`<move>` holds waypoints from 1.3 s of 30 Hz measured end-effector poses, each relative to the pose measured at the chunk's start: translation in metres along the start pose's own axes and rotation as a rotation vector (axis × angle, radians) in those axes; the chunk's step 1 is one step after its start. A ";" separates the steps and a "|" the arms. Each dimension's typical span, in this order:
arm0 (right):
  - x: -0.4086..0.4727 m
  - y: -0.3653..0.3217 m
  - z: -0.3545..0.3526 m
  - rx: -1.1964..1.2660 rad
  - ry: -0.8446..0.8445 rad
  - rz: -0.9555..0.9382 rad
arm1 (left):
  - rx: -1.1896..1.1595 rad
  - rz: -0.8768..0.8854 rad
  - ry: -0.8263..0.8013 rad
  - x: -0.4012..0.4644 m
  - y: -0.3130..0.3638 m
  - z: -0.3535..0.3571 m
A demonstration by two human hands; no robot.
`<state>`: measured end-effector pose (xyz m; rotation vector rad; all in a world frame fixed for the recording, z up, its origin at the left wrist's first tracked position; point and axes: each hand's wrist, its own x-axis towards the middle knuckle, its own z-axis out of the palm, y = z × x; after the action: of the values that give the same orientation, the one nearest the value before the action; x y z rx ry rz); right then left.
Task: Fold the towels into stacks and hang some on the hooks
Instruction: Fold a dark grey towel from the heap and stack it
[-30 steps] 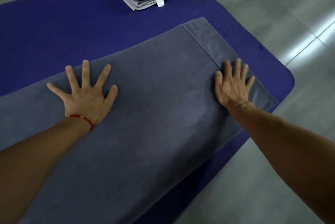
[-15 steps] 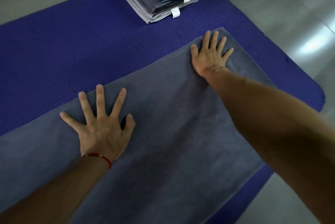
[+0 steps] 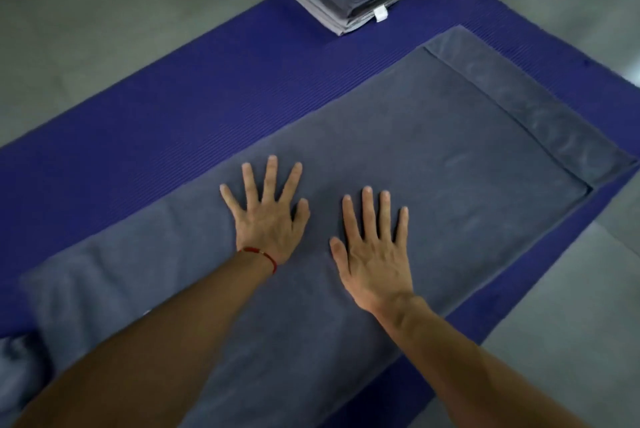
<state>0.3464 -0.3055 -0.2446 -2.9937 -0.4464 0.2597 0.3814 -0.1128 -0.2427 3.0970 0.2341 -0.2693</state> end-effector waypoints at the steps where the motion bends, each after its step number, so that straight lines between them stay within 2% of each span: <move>1: -0.014 -0.015 0.004 0.010 0.003 -0.027 | 0.012 0.011 -0.009 -0.022 -0.024 0.003; 4: -0.051 -0.066 0.016 0.009 -0.019 -0.122 | 0.030 -0.010 -0.071 -0.083 -0.105 0.006; 7: -0.088 -0.127 0.024 0.021 -0.056 -0.265 | -0.007 -0.118 -0.132 -0.127 -0.188 0.007; 13: -0.154 -0.231 0.040 0.085 -0.168 -0.573 | 0.180 -0.342 -0.264 -0.140 -0.294 -0.014; 15: -0.167 -0.249 0.041 0.078 -0.208 -0.681 | 0.105 -0.355 -0.297 -0.136 -0.315 -0.019; 17: -0.180 -0.259 0.041 0.054 -0.250 -0.750 | -0.055 -0.350 -0.233 -0.134 -0.331 -0.018; 21: -0.198 -0.266 0.041 0.015 -0.284 -0.748 | -0.238 -0.342 -0.002 -0.128 -0.343 -0.015; 26: -0.214 -0.264 0.043 0.042 -0.266 -0.753 | -0.555 -0.350 0.116 -0.121 -0.331 -0.030; 30: -0.217 -0.264 0.038 0.081 -0.184 -0.741 | -0.675 -0.377 0.202 -0.117 -0.324 -0.042; 34: -0.213 -0.252 0.040 0.224 -0.106 -0.729 | -0.962 -0.383 0.117 -0.113 -0.320 -0.057; 36: -0.208 -0.243 0.041 0.458 -0.114 -0.671 | -1.112 -0.381 0.043 -0.113 -0.310 -0.070; 37: -0.204 -0.239 0.038 0.619 -0.142 -0.599 | -1.144 -0.349 -0.001 -0.111 -0.306 -0.076; 39: -0.195 -0.226 0.021 0.863 -0.215 -0.351 | -1.049 -0.246 -0.080 -0.107 -0.300 -0.087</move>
<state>0.0952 -0.1469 -0.2070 -2.0205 -0.6580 0.5670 0.2462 0.1713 -0.1421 2.0173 0.5403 -0.1839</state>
